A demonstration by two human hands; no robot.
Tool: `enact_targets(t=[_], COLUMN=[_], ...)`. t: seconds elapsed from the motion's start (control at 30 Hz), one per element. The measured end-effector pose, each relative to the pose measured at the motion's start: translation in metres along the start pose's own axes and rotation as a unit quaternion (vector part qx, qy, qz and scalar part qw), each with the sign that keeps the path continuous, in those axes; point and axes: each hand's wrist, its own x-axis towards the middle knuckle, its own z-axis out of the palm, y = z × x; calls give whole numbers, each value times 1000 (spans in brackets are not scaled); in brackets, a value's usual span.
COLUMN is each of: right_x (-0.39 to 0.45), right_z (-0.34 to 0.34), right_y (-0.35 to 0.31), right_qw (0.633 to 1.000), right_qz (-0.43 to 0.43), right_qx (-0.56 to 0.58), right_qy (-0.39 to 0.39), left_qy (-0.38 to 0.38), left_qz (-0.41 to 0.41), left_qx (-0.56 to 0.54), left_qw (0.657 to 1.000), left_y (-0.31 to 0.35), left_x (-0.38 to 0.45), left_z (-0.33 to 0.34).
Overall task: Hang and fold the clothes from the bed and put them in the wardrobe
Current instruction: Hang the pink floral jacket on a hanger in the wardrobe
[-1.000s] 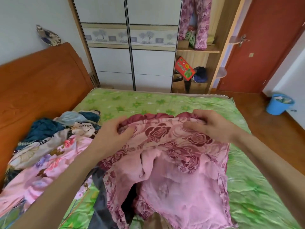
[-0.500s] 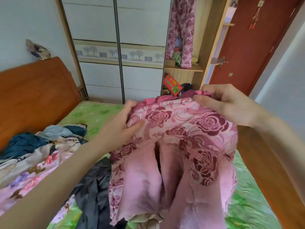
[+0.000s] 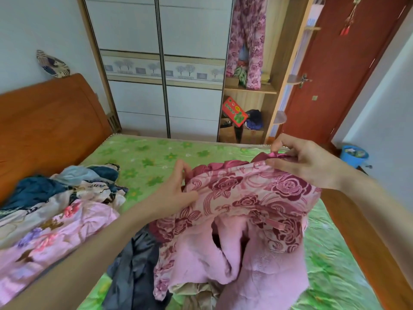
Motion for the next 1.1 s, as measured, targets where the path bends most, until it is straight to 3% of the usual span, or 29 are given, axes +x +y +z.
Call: enact_targets(t=[0.13,0.2,0.37,0.5,0.63,0.77,0.87,0.93,1.1], right_x=[0,2,9,16,22,19,15,14,7], right_z=[-2,-4,-3,2,14,14,12,13,36], right_y=[4,9,6,4,6,6,13,24,54], right_qw=[999,999,999,998,997,998,999,999,994], right_qz=[9,14,13,22,21,20,5,-2,6], right_qx=[47,41,36,54,60,22,-15,-35,-111], right_qy=[2,2,-3,-10,-44,-55,-50,-27,9], left_qy=[151,193,163,135,169,229,254,244,197], left_qz=[132,161,245,201,202,234,261,283,310], left_qx=[45,52,190,414,507,434,452,441,314], left_qw=[979,967,937,877,821,839,814,816,875], left_y=[-17,-25,-31,-30,-29,-25,-18,-15,0], left_x=[-4,-6,-15,-18,-12,-11,-13,-11,-12], left_z=[22,30,38,40,44,36,29,30,36])
